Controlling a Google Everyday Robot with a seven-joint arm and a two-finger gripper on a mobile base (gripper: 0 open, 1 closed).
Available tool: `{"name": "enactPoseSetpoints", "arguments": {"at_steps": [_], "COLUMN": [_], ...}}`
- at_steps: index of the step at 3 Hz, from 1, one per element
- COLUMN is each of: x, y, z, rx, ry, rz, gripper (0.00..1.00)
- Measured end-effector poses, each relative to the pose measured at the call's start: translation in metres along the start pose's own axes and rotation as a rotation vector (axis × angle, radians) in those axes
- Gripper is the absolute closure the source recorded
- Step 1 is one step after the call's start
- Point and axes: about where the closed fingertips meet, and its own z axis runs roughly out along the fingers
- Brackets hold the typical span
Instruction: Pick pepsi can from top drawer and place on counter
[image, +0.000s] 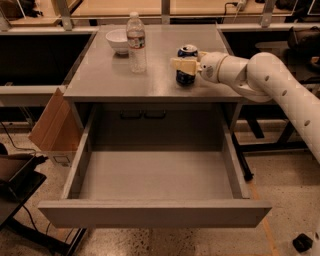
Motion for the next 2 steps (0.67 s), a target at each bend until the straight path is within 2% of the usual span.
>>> {"name": "enactPoseSetpoints", "arguments": {"at_steps": [1, 2], "x": [0.000, -0.023], "y": [0.002, 0.001], "z": [0.002, -0.007], "rx": [-0.004, -0.027], "ry": [0.000, 0.004], "rz": [0.001, -0.011], "gripper": [0.00, 0.00]}}
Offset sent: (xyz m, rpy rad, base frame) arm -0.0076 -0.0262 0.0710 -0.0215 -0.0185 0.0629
